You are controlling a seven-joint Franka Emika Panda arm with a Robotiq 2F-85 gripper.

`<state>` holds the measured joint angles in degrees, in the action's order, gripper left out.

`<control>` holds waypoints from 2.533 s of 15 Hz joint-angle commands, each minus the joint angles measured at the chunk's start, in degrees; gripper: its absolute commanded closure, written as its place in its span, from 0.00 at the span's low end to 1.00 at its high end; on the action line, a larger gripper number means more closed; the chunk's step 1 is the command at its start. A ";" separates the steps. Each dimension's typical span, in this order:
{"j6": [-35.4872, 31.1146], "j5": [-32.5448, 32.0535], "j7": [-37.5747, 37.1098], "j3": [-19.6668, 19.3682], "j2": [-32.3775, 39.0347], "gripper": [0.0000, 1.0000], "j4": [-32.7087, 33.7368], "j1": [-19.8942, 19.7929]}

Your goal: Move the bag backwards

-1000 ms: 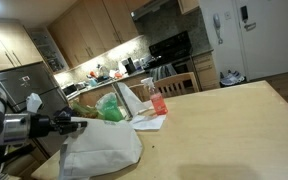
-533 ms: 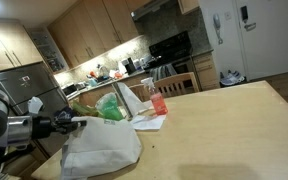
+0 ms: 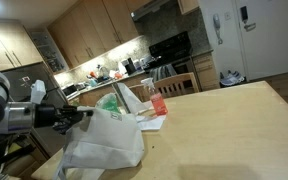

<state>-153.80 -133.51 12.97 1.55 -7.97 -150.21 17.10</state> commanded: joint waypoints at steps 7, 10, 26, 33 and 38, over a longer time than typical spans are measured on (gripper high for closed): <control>-1.22 0.06 -0.25 2.48 -0.97 0.99 0.01 -3.56; -11.34 -1.36 -6.25 2.15 -3.10 0.99 2.11 -3.25; -37.72 -1.97 -19.17 -28.16 -10.43 0.96 10.22 14.85; -37.75 -1.61 -19.24 -27.85 -10.42 0.96 10.22 15.18; -41.07 1.09 -20.06 -32.35 -12.38 0.99 11.47 17.56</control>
<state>-191.77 -134.31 -6.24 -27.16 -18.05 -140.49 32.64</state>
